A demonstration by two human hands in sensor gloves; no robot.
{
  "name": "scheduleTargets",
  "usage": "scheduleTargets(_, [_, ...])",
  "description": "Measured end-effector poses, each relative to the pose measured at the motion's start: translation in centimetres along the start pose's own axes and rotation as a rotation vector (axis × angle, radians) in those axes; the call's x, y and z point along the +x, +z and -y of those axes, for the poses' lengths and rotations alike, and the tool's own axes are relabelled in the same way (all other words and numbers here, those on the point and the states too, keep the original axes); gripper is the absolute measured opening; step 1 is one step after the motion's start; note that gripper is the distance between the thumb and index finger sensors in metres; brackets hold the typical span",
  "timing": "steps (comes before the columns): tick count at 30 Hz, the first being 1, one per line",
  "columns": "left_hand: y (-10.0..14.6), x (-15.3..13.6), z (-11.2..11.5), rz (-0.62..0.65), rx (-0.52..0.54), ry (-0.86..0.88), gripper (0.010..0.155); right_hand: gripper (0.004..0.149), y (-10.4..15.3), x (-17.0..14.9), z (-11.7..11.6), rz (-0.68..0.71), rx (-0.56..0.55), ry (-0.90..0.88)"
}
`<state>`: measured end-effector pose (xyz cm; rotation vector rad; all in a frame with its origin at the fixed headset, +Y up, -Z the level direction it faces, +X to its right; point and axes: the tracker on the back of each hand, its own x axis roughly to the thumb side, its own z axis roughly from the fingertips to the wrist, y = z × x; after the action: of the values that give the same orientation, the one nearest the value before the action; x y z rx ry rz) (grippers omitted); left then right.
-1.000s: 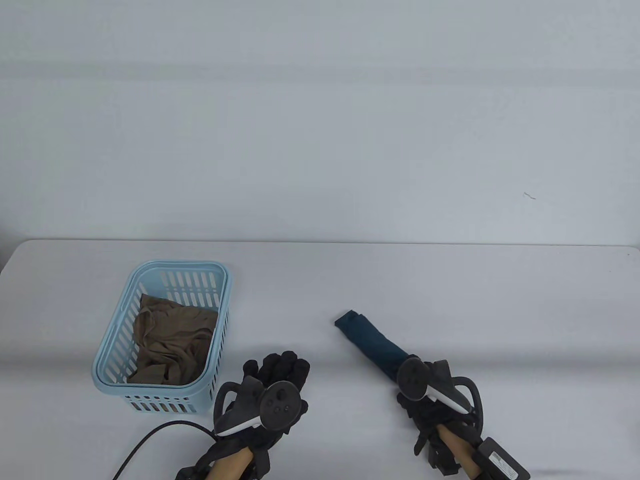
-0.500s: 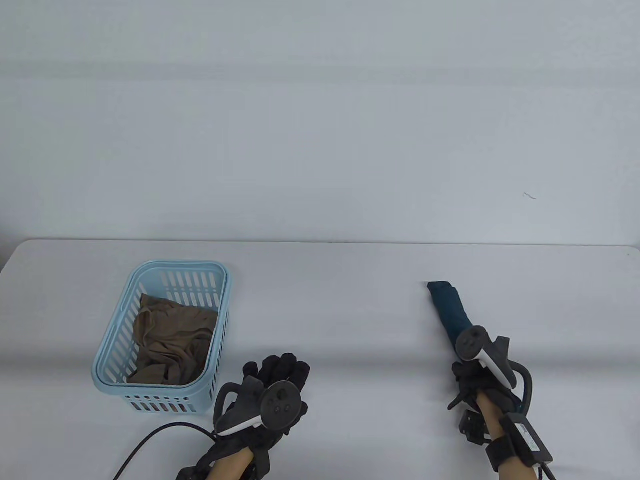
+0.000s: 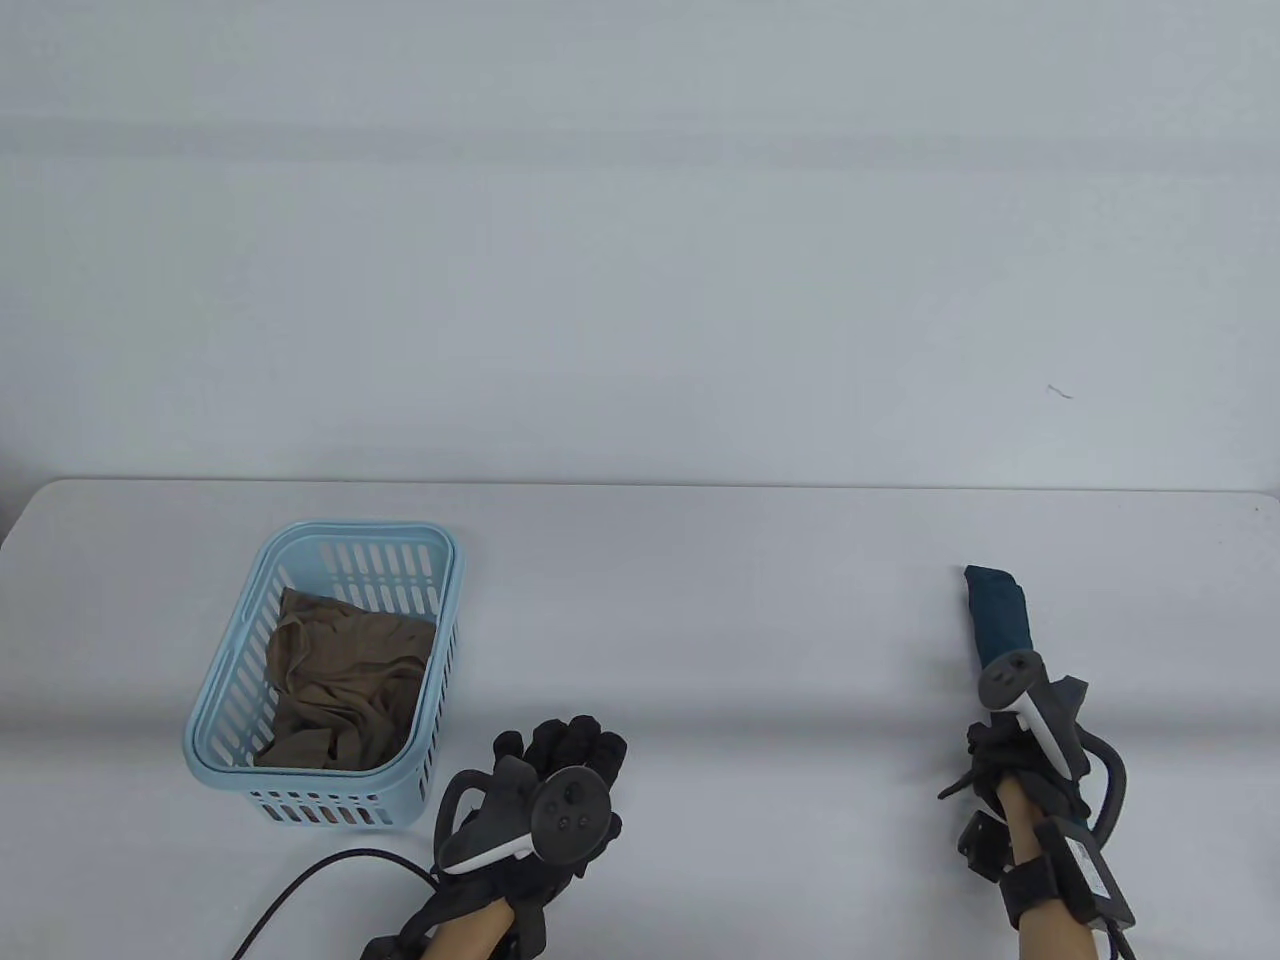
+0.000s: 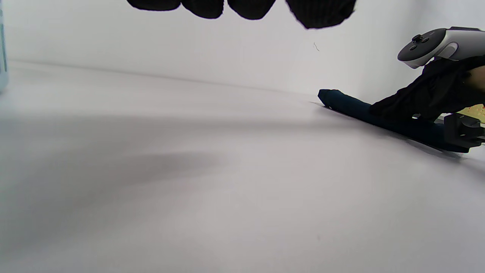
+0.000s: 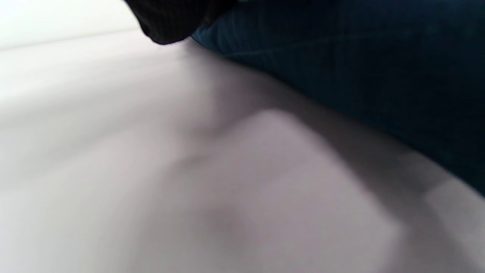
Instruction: Roll shorts into tight roll
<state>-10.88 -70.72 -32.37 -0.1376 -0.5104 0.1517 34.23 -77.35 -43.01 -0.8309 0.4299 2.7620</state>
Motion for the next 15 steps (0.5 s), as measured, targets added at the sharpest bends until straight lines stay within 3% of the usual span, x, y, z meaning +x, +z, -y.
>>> scheduleTargets(8, [0.0, -0.1, -0.2, -0.003, 0.005, 0.003, 0.070, 0.063, 0.2, -0.7, 1.0, 0.065, -0.011, -0.067])
scheduleTargets(10, [0.3, -0.2, -0.6, -0.004, 0.026, 0.008, 0.069, 0.065, 1.4, -0.3, 2.3, 0.096, -0.110, -0.048])
scheduleTargets(15, [0.3, -0.2, -0.8, -0.005, 0.051, 0.040, 0.069, 0.066, 6.6, 2.9, 5.7, 0.353, -0.283, -0.048])
